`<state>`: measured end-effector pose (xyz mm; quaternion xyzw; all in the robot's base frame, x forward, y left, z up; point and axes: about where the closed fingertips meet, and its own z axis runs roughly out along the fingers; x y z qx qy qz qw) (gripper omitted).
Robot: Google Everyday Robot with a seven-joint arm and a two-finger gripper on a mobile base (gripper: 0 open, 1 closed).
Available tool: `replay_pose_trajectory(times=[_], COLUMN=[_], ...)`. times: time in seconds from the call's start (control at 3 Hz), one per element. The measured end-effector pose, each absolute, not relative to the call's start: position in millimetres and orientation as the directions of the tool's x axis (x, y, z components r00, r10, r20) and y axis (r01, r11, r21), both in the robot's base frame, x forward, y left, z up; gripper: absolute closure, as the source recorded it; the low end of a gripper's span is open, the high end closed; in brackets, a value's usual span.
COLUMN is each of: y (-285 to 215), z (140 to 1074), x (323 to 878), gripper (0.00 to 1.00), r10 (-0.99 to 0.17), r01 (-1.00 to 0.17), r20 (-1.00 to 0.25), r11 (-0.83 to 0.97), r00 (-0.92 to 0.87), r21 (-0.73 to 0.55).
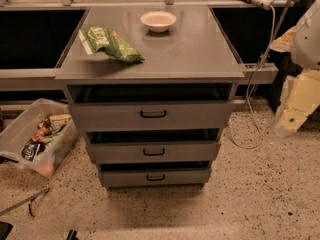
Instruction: Open bottom drawer
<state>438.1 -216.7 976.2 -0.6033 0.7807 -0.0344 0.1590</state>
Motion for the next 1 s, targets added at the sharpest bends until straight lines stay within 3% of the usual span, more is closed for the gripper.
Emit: replay_pose_trajectory(times=[0.67,1.0], y=[-217,-217], z=[961,906], x=[437,433], gripper=[0.00,0.00], r10=[-0.953,-0.935], r01=[-0.932,-0.939], r20=[-0.212,-0.279], r11=[0.265,0.280], r00=[-0.215,-0.219], r21=[-0.246,-0.200])
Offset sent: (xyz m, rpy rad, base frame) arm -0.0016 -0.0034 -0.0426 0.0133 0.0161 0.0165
